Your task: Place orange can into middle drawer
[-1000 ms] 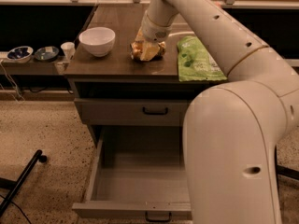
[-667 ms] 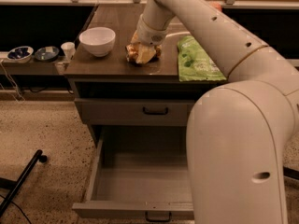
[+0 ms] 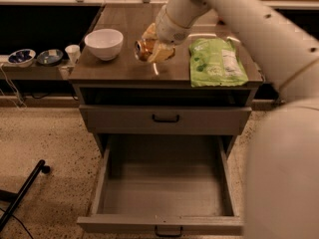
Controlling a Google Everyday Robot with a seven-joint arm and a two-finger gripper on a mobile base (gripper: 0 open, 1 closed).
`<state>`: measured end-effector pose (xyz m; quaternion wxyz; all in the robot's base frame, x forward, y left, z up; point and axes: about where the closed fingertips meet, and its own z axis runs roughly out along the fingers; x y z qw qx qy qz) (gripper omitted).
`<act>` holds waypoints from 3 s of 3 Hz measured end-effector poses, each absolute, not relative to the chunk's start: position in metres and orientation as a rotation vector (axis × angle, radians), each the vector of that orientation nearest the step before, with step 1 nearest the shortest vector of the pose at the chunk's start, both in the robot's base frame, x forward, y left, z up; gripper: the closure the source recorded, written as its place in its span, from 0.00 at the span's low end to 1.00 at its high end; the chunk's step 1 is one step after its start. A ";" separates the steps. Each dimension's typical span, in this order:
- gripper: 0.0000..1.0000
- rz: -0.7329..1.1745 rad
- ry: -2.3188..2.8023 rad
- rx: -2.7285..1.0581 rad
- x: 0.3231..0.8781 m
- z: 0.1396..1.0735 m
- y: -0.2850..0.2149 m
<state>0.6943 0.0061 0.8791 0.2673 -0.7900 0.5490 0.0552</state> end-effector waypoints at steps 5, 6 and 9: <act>1.00 0.735 1.320 -1.624 0.541 0.829 -0.027; 1.00 1.006 1.343 -1.469 0.484 0.777 -0.021; 1.00 0.957 1.364 -1.127 0.513 0.624 -0.050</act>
Offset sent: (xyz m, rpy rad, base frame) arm -0.1636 -0.0999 0.0521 0.3083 -0.0273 -0.1250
